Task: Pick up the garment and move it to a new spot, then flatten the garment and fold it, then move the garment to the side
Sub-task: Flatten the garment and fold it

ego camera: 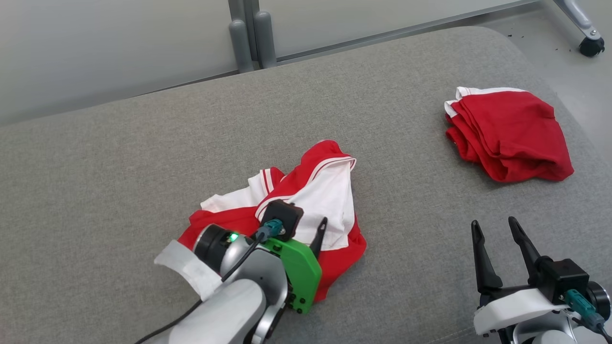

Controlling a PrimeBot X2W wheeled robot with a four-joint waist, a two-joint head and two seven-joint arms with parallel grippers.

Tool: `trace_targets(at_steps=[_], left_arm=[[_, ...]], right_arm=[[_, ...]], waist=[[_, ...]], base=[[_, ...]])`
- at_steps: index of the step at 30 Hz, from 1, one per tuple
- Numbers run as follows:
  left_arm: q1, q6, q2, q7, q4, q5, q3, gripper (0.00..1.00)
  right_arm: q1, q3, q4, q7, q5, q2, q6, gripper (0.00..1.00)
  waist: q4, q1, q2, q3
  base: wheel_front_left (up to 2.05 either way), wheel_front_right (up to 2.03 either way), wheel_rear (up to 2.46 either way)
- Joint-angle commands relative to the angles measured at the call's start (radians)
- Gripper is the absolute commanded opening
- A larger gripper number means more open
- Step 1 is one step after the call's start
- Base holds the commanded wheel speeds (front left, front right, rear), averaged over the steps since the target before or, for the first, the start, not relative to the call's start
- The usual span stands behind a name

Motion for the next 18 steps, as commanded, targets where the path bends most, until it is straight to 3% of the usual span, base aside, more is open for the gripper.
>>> trace_targets(at_steps=[1, 6, 13, 14, 15, 16, 18], left_arm=[[-0.015, 0.011, 0.03, 0.016, -0.008, 0.017, 0.0, 1.0], [-0.02, 0.034, 0.091, 0.053, -0.03, 0.031, 0.005, 1.0], [-0.019, 0.044, 0.109, 0.076, -0.048, 0.013, 0.012, 1.0], [-0.014, 0.037, 0.11, 0.087, -0.048, 0.009, 0.006, 0.82], [-0.011, 0.033, 0.111, 0.096, -0.05, 0.003, 0.003, 0.48], [-0.008, 0.025, 0.108, 0.106, -0.053, -0.006, 0.0, 0.01], [-0.012, 0.006, 0.106, 0.117, -0.064, -0.014, -0.007, 0.0]], right_arm=[[0.016, 0.0, -0.001, -0.003, -0.002, -0.001, -0.001, 1.0], [0.017, 0.002, 0.001, -0.003, 0.001, -0.001, -0.001, 1.0], [0.007, 0.006, 0.007, -0.003, 0.009, -0.001, -0.001, 1.0], [0.004, 0.006, 0.008, -0.003, 0.012, -0.001, -0.001, 1.0], [0.001, 0.006, 0.009, -0.003, 0.012, -0.002, -0.001, 1.0], [0.0, 0.003, 0.01, -0.003, 0.014, -0.001, -0.001, 1.0], [0.0, 0.002, 0.012, -0.003, 0.019, -0.001, -0.001, 1.0]], waist=[[0.002, 0.0, 0.0111, 0.0], [0.003, 0.0, 0.0111, 0.009], [-0.006, 0.0, 0.0111, 0.015], [-0.01, 0.0, 0.0111, 0.017], [-0.013, 0.0, 0.0111, 0.019], [-0.016, 0.0, 0.0111, 0.021], [-0.021, 0.0, 0.0111, 0.021]], base=[[0.0, 0.0, 0.0], [0.0, 0.0, 0.0], [0.0, 0.0, 0.0], [0.0, 0.0, 0.0], [0.0, 0.0, 0.0], [0.0, 0.0, 0.0], [0.0, 0.0, 0.0]])
